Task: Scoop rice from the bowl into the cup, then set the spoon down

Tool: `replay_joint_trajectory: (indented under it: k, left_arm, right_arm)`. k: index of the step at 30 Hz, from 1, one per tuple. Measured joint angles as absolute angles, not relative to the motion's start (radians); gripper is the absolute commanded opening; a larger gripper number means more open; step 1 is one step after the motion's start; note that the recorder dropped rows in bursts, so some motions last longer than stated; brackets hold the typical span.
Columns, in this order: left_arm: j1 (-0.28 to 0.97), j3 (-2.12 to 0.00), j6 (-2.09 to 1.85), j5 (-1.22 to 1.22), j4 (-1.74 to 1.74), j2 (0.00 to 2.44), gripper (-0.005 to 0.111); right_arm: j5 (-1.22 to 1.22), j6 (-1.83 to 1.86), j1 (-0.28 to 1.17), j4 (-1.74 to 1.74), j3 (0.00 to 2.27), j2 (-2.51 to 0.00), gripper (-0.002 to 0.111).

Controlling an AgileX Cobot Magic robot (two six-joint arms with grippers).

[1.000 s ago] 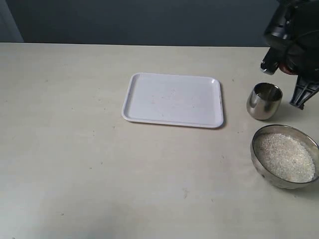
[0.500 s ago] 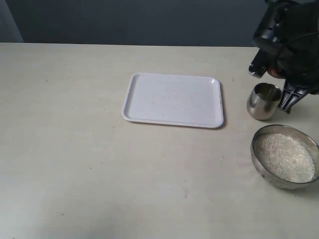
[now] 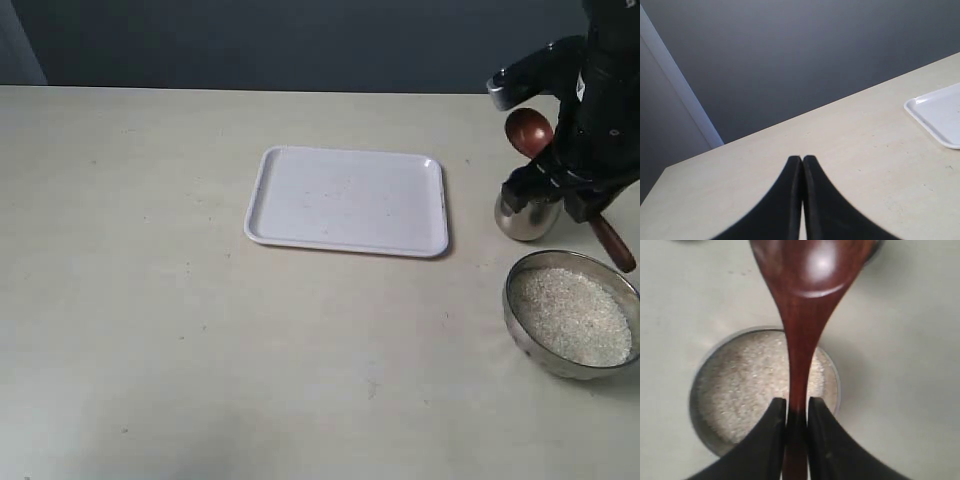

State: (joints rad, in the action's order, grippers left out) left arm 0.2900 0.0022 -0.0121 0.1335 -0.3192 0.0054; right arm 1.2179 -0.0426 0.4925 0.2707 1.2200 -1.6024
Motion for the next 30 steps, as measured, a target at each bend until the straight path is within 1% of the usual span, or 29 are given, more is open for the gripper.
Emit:
replay_joint_trajectory:
  k: [11,13,17,20,21,25,28,30]
  left_arm:
    - [0.290,0.002,-0.012,0.133,-0.319,0.005,0.000]
    - [0.290,0.002,-0.012,0.133,-0.319,0.005,0.000]
    - [0.290,0.002,-0.012,0.133,-0.319,0.005,0.000]
    - [0.290,0.002,-0.012,0.133,-0.319,0.005,0.000]
    - [0.290,0.002,-0.012,0.133,-0.319,0.005,0.000]
    - [0.290,0.002,-0.012,0.133,-0.319,0.005,0.000]
    - [0.290,0.002,-0.012,0.133,-0.319,0.005,0.000]
    - [0.290,0.002,-0.012,0.133,-0.319,0.005,0.000]
  right_arm:
    - [1.220,-0.024,0.492,-0.010,1.196,-1.502,-0.001]
    - [1.217,-0.021,0.492,-0.054,1.163,-1.480,-0.001]
    - [1.217,0.032,0.492,-0.167,1.013,-1.374,-0.001]
    - [1.219,0.029,0.492,-0.172,0.935,-1.263,-0.001]
    - [1.219,-0.013,0.492,-0.170,0.900,-1.186,-0.001]
    - [1.223,-0.153,0.492,-0.150,0.871,-0.989,-0.001]
    - [1.223,-0.231,0.492,-0.104,0.843,-0.961,-0.001]
    - [1.223,-0.260,0.492,-0.106,0.787,-0.961,-0.001]
